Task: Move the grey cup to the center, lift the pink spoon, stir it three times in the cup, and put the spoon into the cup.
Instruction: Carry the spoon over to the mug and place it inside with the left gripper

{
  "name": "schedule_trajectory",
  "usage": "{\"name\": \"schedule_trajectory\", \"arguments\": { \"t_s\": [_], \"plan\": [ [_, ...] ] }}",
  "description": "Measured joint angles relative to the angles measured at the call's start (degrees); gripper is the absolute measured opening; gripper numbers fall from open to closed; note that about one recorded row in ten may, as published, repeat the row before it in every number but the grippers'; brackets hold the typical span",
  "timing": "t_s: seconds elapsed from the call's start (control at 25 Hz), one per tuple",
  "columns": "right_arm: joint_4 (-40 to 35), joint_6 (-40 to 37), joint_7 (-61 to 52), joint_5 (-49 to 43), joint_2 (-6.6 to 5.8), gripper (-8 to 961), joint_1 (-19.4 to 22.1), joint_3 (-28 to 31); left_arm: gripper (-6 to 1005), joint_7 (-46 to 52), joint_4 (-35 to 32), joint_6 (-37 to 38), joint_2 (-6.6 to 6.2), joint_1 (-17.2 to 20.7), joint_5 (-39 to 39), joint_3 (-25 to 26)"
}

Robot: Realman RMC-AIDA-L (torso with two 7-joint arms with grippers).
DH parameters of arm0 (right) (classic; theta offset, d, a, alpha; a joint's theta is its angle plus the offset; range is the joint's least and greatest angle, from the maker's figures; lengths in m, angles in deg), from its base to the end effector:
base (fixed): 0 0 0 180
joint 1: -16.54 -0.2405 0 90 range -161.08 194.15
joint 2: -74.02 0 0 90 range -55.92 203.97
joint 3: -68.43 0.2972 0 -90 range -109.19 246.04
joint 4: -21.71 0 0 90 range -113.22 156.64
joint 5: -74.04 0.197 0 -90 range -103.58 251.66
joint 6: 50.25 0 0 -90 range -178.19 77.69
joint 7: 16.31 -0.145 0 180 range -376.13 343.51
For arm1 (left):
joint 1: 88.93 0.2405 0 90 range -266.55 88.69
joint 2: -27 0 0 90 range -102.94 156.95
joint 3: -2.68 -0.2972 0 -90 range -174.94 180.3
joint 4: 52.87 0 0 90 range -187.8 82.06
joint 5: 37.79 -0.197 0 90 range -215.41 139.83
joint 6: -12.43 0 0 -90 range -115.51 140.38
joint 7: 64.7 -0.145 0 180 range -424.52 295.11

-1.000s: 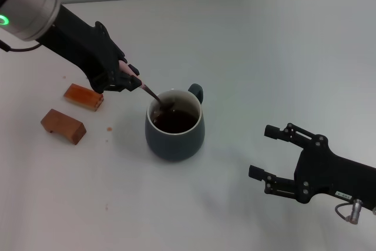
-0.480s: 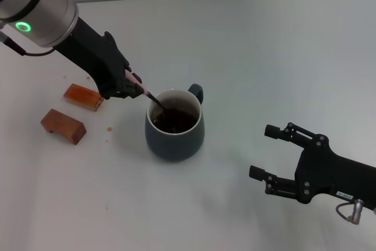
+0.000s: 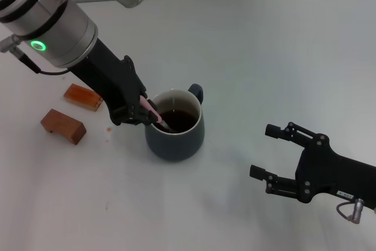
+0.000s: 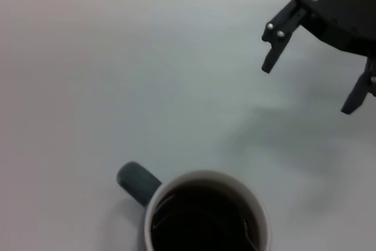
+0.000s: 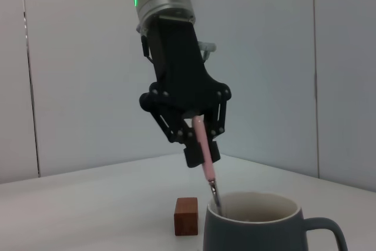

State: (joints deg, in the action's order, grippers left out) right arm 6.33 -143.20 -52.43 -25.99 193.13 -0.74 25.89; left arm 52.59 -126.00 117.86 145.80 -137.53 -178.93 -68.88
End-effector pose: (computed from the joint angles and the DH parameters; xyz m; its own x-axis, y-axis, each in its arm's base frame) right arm 0.3337 0.2322 -0.0638 0.7620 -0.0603 -0.6448 -0.3376 -0.8866 -0.3160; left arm -0.1386 0.3713 -0.0146 0.9372 0.1039 -0.3330 0.1012 -0.9945 -0.0255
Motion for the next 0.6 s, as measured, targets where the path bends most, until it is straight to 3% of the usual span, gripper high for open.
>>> {"name": "schedule_trajectory", "arguments": {
  "t_s": [0.6],
  "plan": [
    [0.18,-0.07,0.01,0.0,0.16,839,0.03,0.0,203,-0.11,0.19,-4.06,0.06,-1.05,-5.07,0.53]
  ]
}}
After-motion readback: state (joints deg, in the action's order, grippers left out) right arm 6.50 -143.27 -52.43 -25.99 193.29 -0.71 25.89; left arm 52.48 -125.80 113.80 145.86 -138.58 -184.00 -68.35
